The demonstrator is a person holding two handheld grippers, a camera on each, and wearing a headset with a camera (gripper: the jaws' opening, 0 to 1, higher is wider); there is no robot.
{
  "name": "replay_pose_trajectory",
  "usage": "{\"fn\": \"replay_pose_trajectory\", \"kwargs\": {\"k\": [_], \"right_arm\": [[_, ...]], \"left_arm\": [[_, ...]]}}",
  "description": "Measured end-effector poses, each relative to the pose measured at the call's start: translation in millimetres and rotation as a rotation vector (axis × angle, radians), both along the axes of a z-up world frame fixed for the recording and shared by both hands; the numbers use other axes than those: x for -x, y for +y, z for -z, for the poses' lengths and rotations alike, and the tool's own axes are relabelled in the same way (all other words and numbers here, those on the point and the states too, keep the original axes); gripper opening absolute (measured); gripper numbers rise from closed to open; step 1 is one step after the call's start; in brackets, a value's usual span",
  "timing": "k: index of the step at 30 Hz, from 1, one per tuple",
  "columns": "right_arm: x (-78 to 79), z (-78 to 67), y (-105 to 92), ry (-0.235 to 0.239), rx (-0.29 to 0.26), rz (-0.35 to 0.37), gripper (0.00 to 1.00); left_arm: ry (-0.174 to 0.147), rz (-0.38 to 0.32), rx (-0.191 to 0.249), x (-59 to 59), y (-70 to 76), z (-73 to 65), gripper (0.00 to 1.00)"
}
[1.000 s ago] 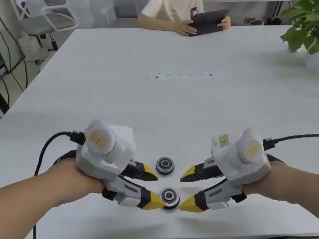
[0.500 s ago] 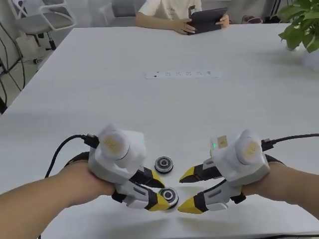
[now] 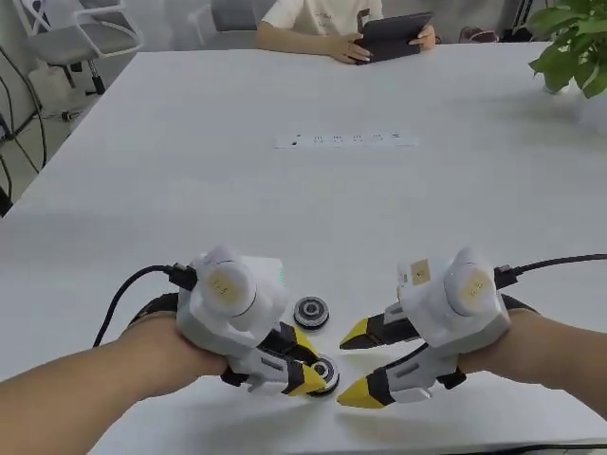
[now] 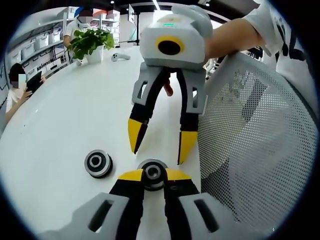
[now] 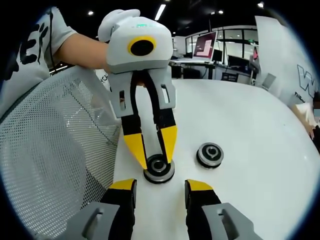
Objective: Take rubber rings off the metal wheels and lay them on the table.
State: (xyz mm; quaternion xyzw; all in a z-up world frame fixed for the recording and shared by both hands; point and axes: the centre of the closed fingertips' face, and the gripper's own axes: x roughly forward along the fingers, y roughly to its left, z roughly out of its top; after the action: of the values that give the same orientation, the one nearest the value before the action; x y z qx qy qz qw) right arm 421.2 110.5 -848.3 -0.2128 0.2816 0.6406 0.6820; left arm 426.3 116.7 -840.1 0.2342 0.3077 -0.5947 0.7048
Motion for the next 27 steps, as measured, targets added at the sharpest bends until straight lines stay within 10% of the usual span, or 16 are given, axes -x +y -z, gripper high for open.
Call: {"fn": "replay_pose_trajectory", "kwargs": {"k": [6, 27], "right_arm": [[1.3, 0.7, 3.3, -0.001, 0.001, -0.007, 0.36], [-1.7, 2.4, 17.6, 0.015, 0.004, 0.000, 0.34]], "left_arm": [[-0.050, 0.019, -0.013, 0.5, 0.3, 0.3, 0.08], [-0.065, 0.010, 0.015, -2.6, 0.5, -1.3, 0.07]]}}
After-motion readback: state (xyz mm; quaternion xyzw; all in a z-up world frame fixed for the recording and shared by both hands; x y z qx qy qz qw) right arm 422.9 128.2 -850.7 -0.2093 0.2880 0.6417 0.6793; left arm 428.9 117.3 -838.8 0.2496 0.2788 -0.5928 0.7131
